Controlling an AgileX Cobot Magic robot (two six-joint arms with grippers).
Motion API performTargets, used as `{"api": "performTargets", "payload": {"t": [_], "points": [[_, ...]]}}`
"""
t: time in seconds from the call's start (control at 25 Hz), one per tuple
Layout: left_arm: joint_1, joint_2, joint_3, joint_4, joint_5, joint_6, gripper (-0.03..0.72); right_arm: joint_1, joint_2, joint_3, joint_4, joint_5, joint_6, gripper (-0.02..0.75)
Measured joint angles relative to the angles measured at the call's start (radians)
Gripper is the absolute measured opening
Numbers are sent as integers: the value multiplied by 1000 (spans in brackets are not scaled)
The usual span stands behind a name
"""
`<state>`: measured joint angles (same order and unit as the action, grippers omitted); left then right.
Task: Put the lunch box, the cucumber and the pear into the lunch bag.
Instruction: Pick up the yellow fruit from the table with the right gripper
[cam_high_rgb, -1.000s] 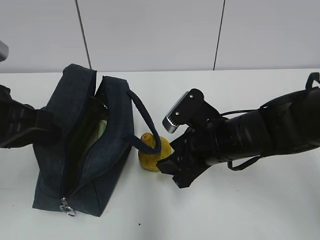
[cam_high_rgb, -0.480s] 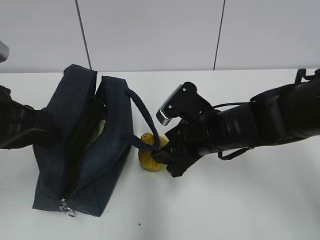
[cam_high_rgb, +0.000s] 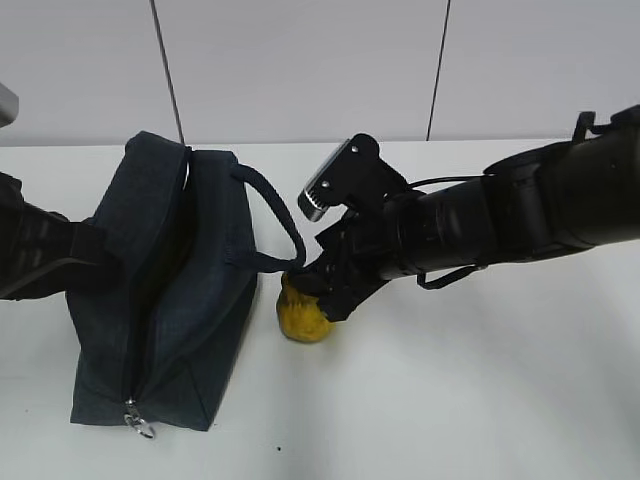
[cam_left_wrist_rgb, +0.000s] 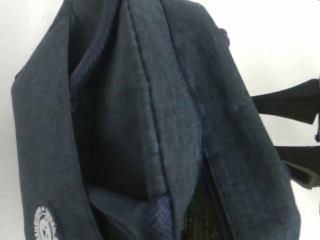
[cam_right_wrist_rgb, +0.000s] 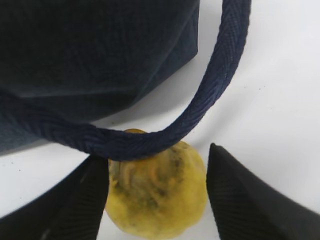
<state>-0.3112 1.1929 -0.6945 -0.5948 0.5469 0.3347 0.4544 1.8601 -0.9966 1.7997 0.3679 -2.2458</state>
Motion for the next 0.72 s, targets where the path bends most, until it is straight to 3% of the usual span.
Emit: {"api": "performTargets", "payload": {"t": [0.72], "points": [[0, 0, 0, -1, 7, 0, -19, 0, 95, -43, 0, 21, -9, 482]]}}
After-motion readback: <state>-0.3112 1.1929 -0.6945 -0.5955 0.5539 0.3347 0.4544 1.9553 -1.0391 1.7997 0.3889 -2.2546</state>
